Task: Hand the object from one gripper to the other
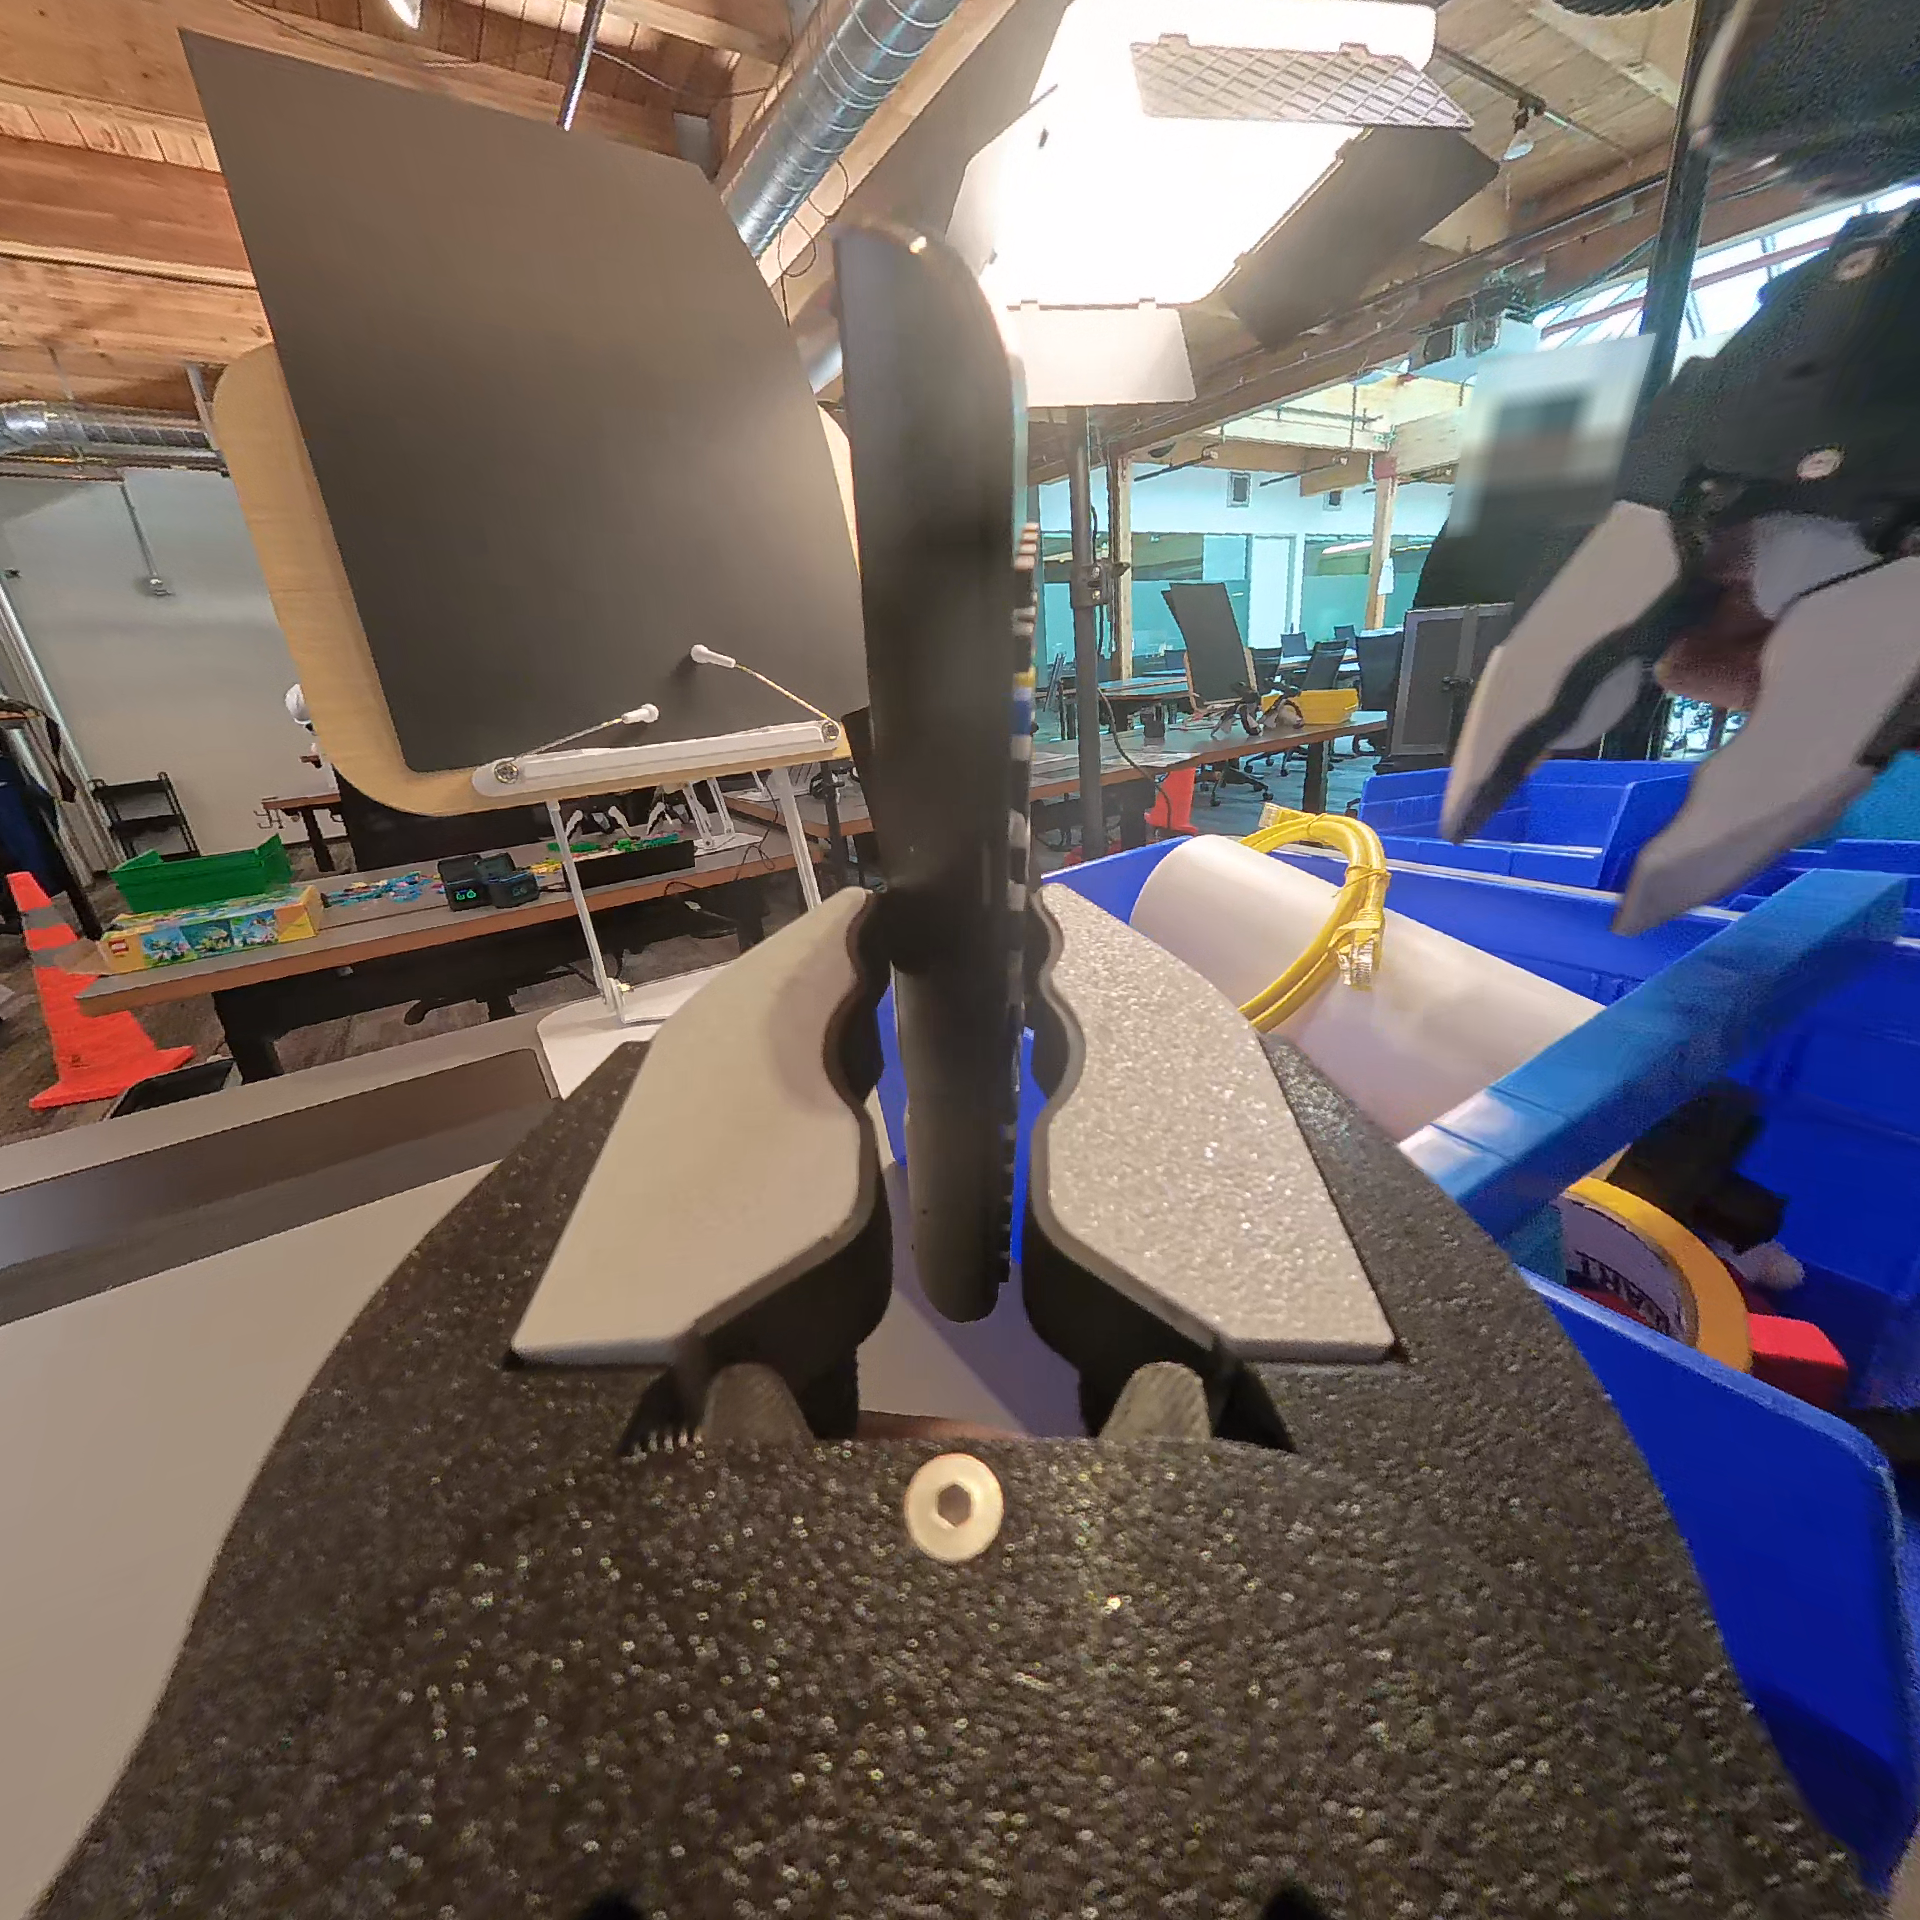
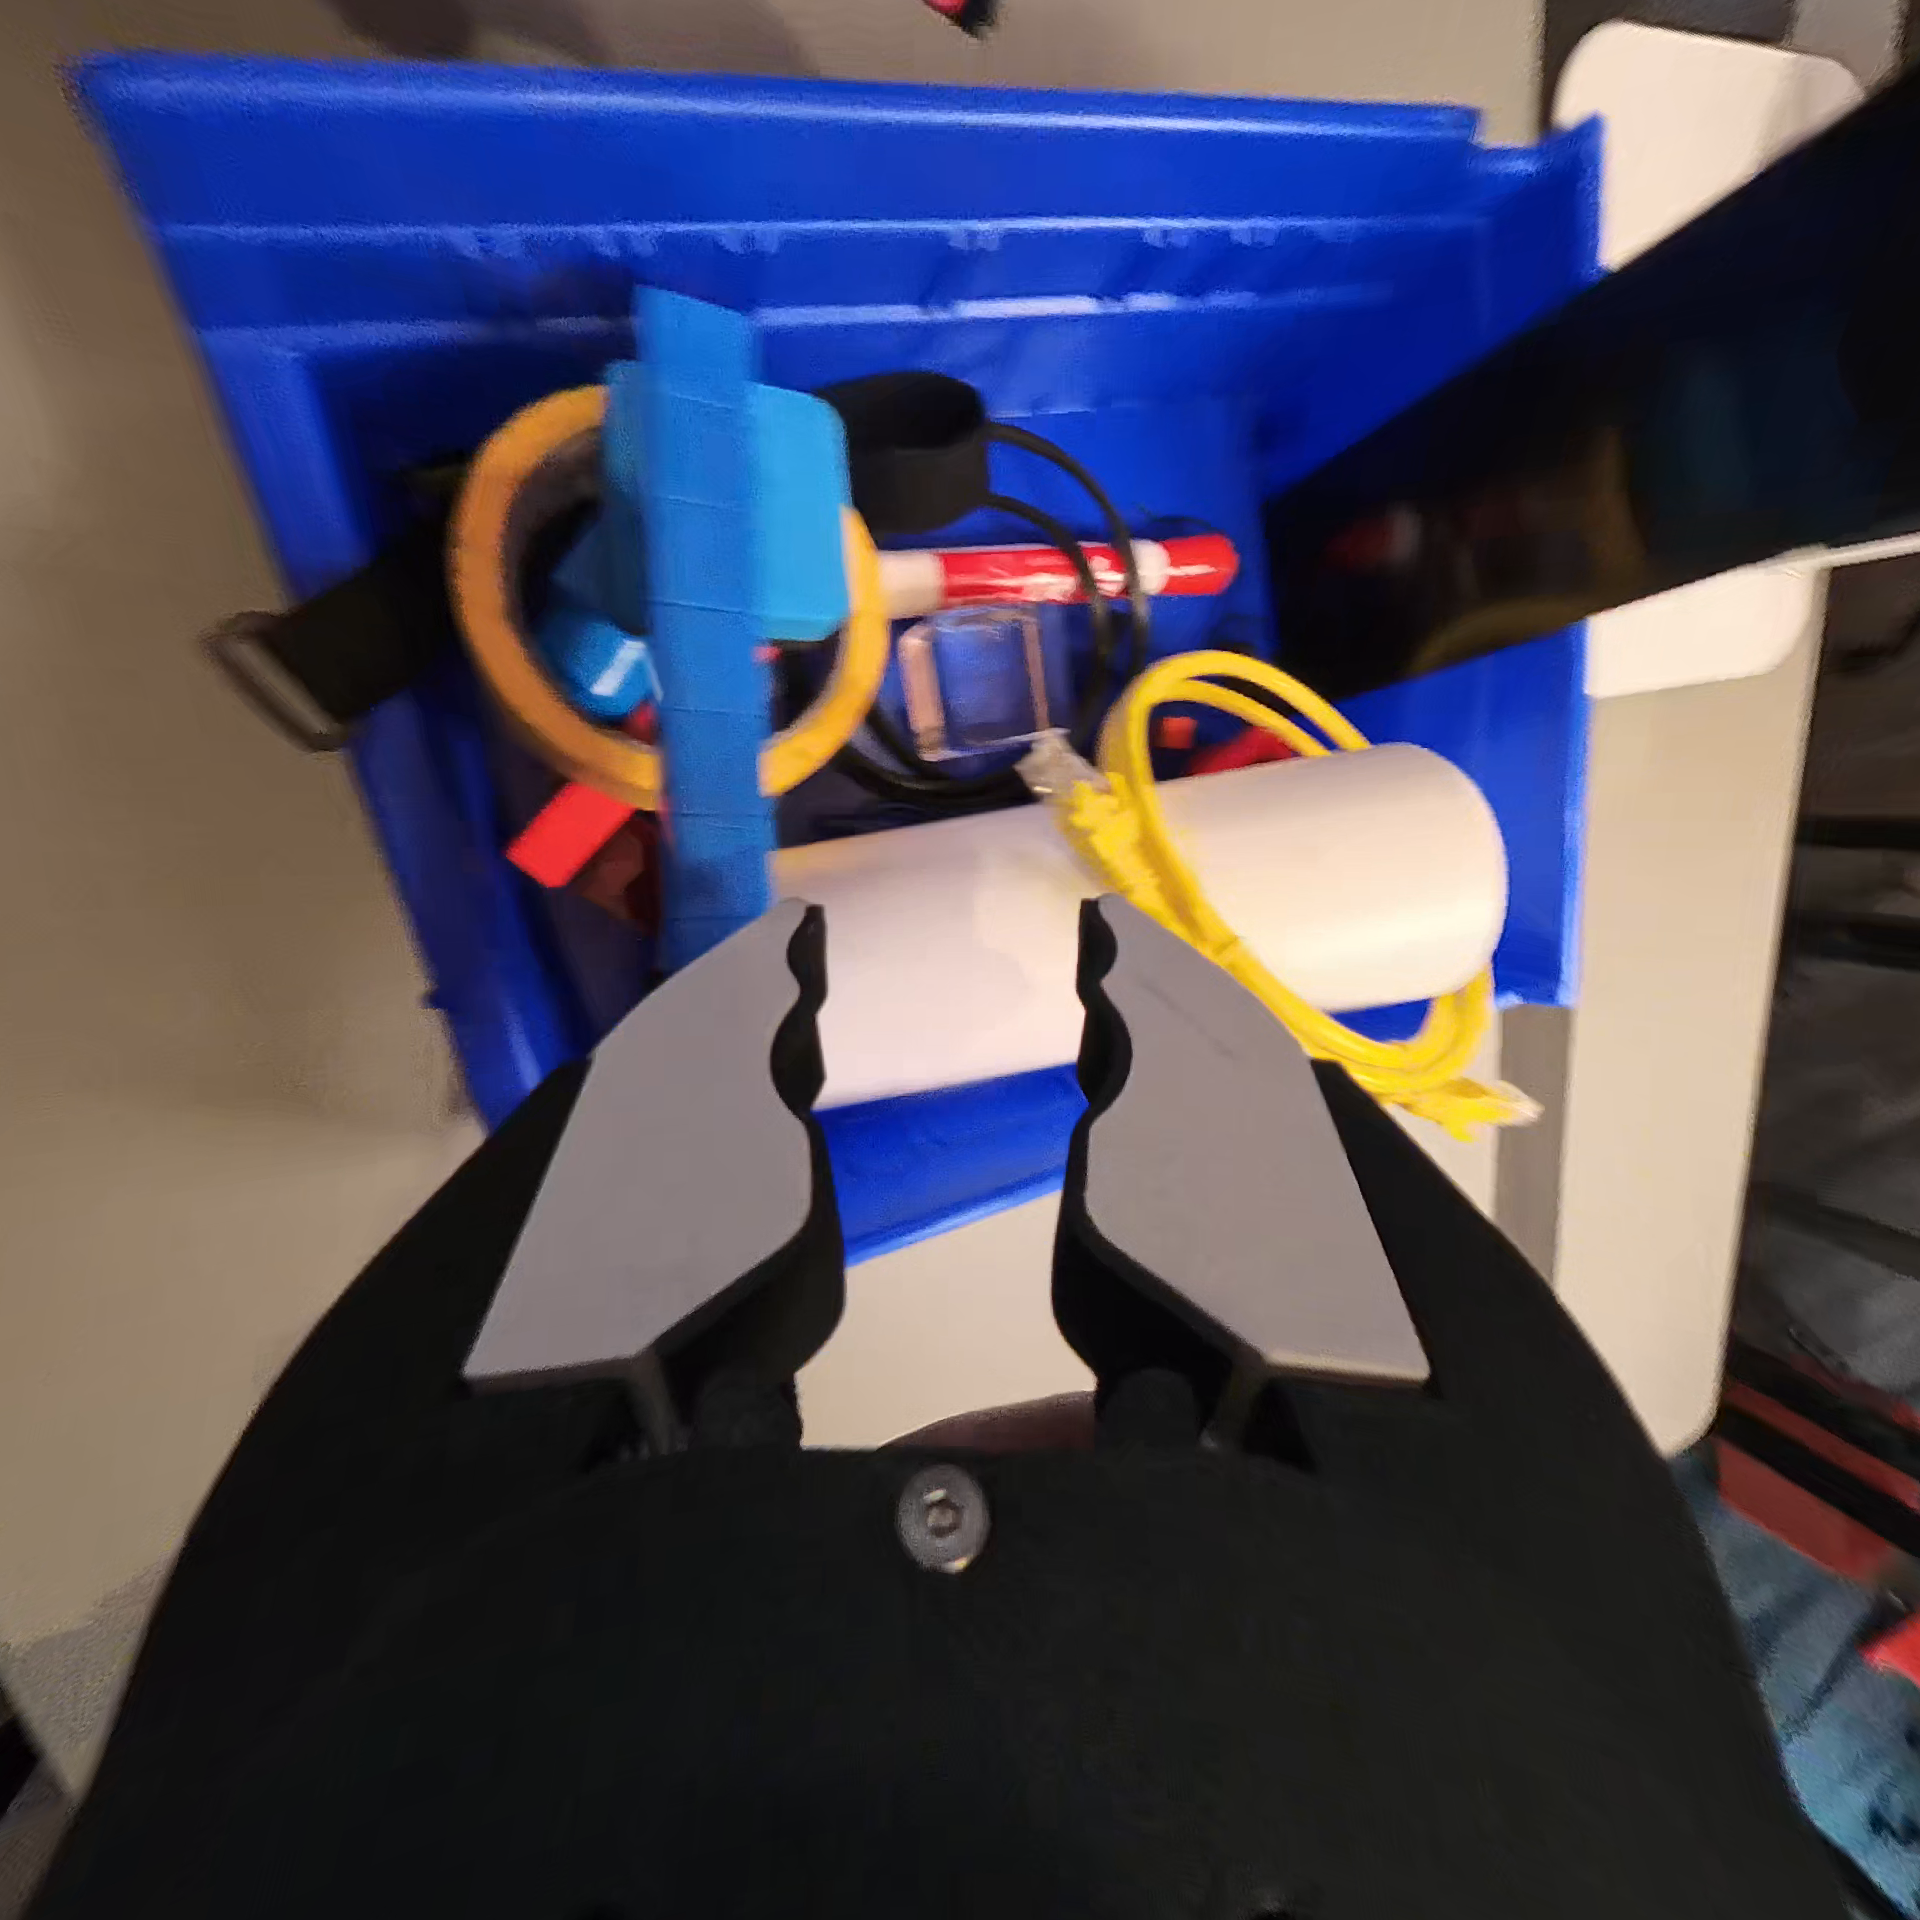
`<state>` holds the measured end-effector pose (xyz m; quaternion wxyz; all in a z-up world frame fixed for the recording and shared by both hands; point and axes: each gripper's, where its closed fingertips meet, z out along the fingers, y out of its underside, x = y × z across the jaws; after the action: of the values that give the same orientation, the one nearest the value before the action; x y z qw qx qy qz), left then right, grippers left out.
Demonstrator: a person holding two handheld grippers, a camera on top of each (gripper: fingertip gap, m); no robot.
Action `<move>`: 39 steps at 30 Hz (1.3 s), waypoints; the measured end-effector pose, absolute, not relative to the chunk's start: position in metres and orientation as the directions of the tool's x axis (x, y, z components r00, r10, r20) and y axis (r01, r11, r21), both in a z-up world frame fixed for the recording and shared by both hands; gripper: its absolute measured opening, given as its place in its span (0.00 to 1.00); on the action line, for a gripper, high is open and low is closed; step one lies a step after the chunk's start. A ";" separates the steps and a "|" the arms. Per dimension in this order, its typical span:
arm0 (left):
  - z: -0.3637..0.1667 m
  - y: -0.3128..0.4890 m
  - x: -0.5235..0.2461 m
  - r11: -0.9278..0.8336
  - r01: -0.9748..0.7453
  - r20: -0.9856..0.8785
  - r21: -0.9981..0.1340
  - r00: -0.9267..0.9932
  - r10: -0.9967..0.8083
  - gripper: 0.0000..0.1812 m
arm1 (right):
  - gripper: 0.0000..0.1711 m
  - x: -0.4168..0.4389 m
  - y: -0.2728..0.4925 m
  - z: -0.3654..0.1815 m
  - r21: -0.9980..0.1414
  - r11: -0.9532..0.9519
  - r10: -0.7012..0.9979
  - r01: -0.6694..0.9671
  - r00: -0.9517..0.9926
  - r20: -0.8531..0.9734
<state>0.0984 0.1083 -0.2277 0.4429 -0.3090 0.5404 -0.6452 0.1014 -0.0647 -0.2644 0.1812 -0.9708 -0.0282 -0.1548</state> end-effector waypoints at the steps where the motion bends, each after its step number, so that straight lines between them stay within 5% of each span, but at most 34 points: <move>1: -0.228 0.109 0.099 -0.023 0.238 -0.081 -0.971 -0.416 -0.906 0.14 | 0.28 0.112 -0.066 -0.264 -0.328 -0.940 -0.019 0.098 0.941 0.337; 8: -0.227 0.113 0.100 -0.026 0.236 -0.075 -0.972 -0.412 -0.908 0.14 | 0.29 0.155 -0.068 -0.294 -0.169 -0.983 0.006 0.076 0.923 0.384; 13: -0.226 0.114 0.099 -0.030 0.236 -0.072 -0.971 -0.412 -0.908 0.14 | 0.12 0.165 -0.055 -0.299 -0.158 -0.983 0.025 0.093 0.922 0.386; 22: -0.225 0.115 0.099 -0.038 0.232 -0.063 -0.972 -0.415 -0.907 0.14 | 0.08 0.174 -0.043 -0.243 -0.385 -0.919 -0.125 0.080 0.869 0.479; 25: -0.227 0.114 0.100 -0.036 0.228 -0.064 -0.973 -0.416 -0.907 0.14 | 0.08 0.164 -0.046 -0.239 -0.427 -0.902 -0.137 0.067 0.892 0.430; 33: -0.232 0.112 0.101 -0.015 0.220 -0.080 -0.975 -0.415 -0.906 0.14 | 0.20 0.133 -0.056 -0.292 -0.252 -0.964 -0.013 0.088 0.927 0.374; 36: -0.234 0.113 0.102 -0.007 0.217 -0.084 -0.976 -0.408 -0.909 0.14 | 0.23 0.136 -0.032 -0.276 -0.393 -0.918 -0.111 0.054 0.915 0.387; 39: -0.235 0.114 0.103 -0.008 0.216 -0.082 -0.976 -0.404 -0.911 0.14 | 0.22 0.137 0.003 -0.236 -0.702 -0.710 -0.336 -0.063 0.906 0.259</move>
<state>0.1029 0.1143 -0.2347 0.4438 -0.3179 0.5469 -0.6347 0.1373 0.0031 -0.2362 0.3647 -0.9054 0.1101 -0.1872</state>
